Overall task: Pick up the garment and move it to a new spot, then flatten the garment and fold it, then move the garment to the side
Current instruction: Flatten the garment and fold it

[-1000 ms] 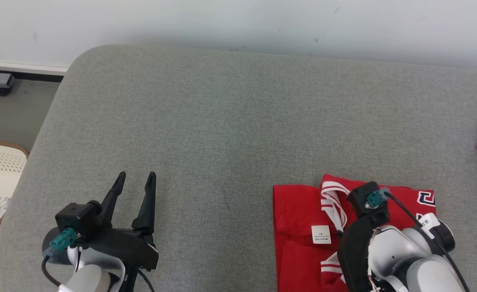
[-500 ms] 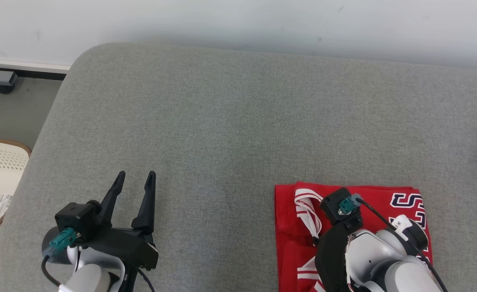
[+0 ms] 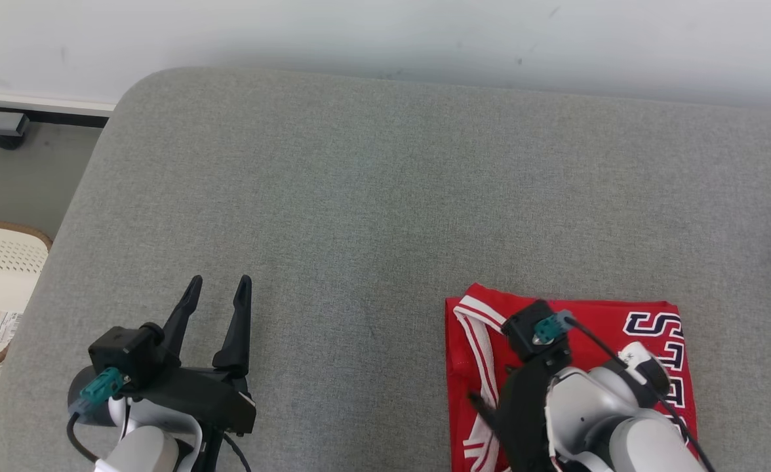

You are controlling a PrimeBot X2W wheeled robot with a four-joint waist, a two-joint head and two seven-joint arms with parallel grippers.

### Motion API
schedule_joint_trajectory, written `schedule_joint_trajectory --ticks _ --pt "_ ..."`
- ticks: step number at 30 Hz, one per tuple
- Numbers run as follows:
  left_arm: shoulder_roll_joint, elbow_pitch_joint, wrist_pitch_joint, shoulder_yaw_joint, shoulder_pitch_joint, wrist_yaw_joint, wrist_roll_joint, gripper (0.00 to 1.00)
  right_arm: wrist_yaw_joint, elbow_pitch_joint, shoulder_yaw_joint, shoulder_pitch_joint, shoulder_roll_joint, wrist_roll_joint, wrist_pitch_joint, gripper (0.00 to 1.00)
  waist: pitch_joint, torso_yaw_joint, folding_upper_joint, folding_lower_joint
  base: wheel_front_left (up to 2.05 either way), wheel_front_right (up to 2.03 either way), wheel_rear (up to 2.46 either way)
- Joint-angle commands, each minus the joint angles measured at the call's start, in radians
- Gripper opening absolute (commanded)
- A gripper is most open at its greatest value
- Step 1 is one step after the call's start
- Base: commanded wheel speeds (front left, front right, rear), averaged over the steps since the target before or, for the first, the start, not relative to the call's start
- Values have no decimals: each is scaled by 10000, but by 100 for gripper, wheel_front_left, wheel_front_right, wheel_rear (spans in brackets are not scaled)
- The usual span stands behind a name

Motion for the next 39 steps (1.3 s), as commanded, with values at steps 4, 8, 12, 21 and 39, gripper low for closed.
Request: schedule_joint_trajectory --ticks 4,8,12,21,39 --pt "10 22 -59 78 -57 -29 24 100 -13 -44 345 28 -17 346 361 100 -9 -9 -1 0 0 0 0" --pt "14 6 -59 106 -72 -36 36 100 -13 -377 395 42 -20 686 297 100 25 -37 -1 0 0 0 0" --pt "21 -17 -59 146 -82 -27 54 100 -13 -967 -322 -58 -24 382 143 100 42 -91 -1 0 0 0 0" --pt "89 -64 -59 153 -113 -9 160 100 -13 -2086 -2487 481 -208 -703 415 100 68 -274 -1 0 0 0 0" --pt "201 -125 -23 39 -321 -37 131 100 -13 -1556 -5275 1690 -20 -914 -328 100 380 -452 -1 0 0 0 0"
